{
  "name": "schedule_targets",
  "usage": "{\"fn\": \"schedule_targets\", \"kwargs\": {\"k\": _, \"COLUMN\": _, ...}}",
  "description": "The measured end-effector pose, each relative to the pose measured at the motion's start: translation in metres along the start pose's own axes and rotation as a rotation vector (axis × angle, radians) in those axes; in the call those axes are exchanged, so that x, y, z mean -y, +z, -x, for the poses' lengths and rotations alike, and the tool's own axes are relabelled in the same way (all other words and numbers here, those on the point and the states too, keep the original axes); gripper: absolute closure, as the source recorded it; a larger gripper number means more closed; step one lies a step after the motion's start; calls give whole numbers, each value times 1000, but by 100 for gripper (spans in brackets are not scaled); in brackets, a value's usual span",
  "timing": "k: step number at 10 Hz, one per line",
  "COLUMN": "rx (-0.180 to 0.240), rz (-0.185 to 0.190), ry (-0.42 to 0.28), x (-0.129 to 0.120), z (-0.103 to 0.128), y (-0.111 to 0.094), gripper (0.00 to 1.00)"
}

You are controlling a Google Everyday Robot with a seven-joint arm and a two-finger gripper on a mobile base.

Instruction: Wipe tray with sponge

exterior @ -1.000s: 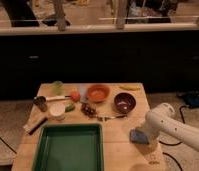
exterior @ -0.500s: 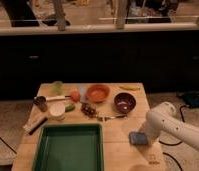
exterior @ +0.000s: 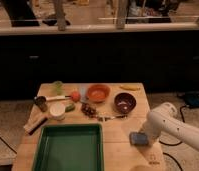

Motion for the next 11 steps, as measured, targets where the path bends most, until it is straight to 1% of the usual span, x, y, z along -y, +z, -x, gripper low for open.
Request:
{"fn": "schedule_targets", "kwargs": {"k": 1, "rx": 1, "rz": -4, "ry": 11, "x": -9, "z": -2, "y": -2, "gripper": 93}}
{"fn": "schedule_targets", "kwargs": {"k": 4, "rx": 2, "rz": -23, "ry": 13, "x": -7, "z": -2, "y": -10, "gripper": 93}}
{"fn": "schedule_targets", "kwargs": {"k": 6, "rx": 2, "rz": -22, "ry": 11, "x": -11, "z": 0, "y": -10, "gripper": 98}}
{"fn": "schedule_targets", "kwargs": {"k": 7, "rx": 0, "rz": -24, "ry": 11, "x": -12, "z": 1, "y": -13, "gripper": 98}}
{"fn": "schedule_targets", "kwargs": {"k": 8, "rx": -4, "rz": -31, "ry": 9, "x": -15, "z": 0, "y": -22, "gripper": 98}}
{"fn": "schedule_targets", "kwargs": {"k": 11, "rx": -4, "rz": -34, "ry": 6, "x": -17, "z": 5, "y": -31, "gripper": 98}}
